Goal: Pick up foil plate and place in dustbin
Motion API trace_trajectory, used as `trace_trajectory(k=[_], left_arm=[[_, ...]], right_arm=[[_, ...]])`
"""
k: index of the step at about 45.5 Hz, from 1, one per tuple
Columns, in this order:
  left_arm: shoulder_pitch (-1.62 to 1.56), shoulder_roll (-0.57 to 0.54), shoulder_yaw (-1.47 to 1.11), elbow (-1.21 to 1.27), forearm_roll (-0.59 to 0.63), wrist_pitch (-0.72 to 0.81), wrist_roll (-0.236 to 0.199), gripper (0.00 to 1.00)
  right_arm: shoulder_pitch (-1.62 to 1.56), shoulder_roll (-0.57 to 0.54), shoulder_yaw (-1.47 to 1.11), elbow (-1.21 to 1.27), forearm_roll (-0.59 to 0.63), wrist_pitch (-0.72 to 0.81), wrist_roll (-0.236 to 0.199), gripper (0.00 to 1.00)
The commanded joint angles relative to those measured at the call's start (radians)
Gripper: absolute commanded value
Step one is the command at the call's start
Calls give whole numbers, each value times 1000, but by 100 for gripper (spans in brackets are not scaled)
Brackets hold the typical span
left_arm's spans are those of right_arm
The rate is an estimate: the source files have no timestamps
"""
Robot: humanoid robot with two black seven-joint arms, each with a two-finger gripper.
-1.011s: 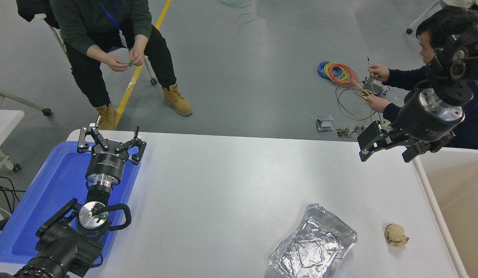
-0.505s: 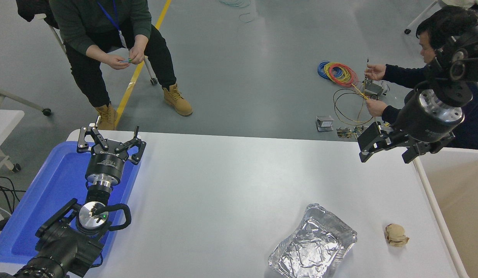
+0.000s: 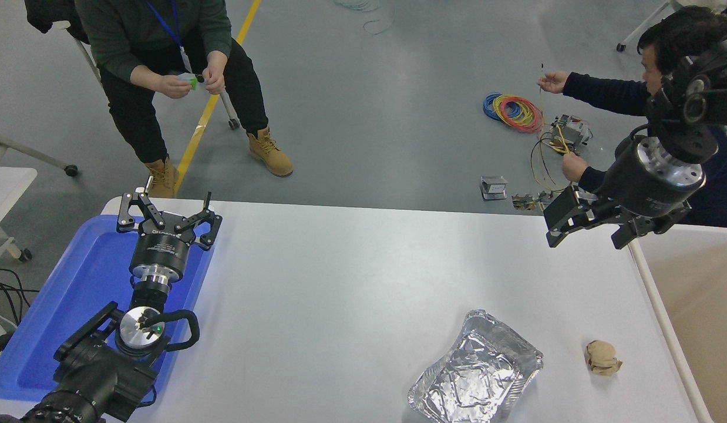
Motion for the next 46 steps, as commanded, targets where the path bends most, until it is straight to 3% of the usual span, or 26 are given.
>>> trace_trajectory(k=[1,38,46], left_arm=[[0,0,0,0,0,0,0,100],[0,0,0,0,0,0,0,100],[0,0,0,0,0,0,0,100]], right_arm=[[-3,-1,4,-9,1,0,-1,100],[-107,-43,-46,-94,53,0,7,100],[-176,-30,-40,-91,91,-159,5,100]])
